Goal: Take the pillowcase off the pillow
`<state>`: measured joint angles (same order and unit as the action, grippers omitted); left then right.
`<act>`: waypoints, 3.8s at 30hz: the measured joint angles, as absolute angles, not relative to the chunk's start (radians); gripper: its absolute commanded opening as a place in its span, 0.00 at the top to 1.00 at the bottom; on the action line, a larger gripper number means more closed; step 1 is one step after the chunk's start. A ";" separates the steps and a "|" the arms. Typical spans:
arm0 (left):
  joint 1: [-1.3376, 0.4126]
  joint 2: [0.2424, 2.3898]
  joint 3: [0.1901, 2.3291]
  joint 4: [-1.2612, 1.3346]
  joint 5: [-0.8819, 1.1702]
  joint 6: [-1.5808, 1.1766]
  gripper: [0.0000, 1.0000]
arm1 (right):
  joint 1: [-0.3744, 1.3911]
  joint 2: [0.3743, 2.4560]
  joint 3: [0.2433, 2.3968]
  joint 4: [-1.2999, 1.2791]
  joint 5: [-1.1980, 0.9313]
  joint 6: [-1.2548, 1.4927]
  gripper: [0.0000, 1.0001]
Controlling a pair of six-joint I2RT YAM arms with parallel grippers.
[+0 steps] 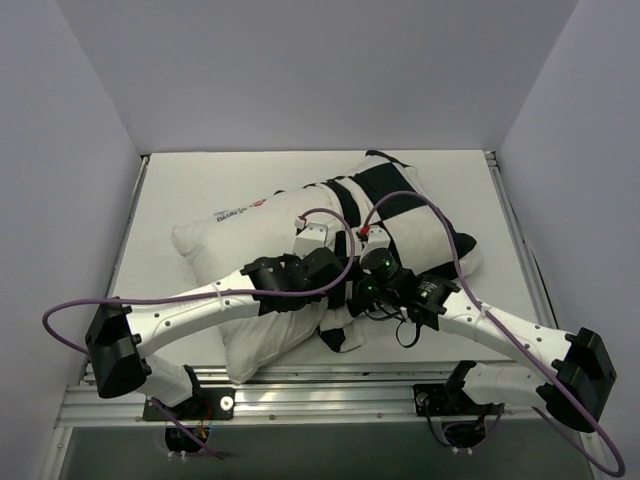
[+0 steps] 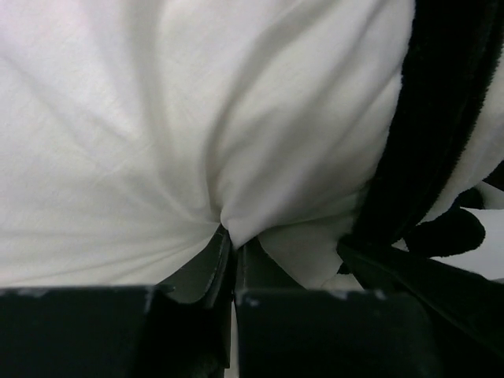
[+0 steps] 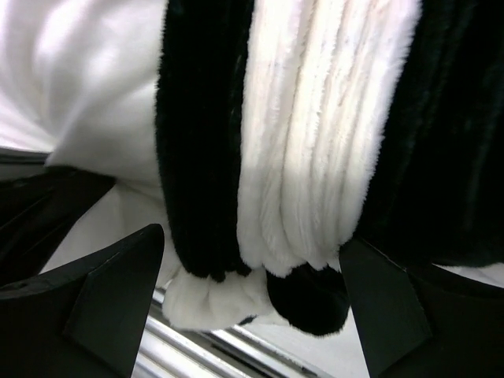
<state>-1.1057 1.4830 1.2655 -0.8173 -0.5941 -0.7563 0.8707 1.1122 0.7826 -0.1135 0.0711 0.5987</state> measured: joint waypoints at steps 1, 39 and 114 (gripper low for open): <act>-1.104 1.476 1.258 -0.810 -0.591 -0.756 0.98 | 0.879 1.127 0.776 -0.099 0.080 0.603 0.15; -0.588 0.808 1.236 -0.973 -0.139 -0.601 0.06 | 0.044 0.875 0.955 -0.302 -0.186 0.522 0.34; -0.617 1.503 1.201 -0.548 -0.067 -0.897 0.84 | 0.832 1.476 1.425 -0.374 0.244 0.250 0.10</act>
<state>-0.6170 1.5032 1.2015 -0.5476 -0.0673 -0.8967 0.8322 1.4761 1.4246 -0.3744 0.2436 0.2504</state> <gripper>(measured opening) 0.380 0.900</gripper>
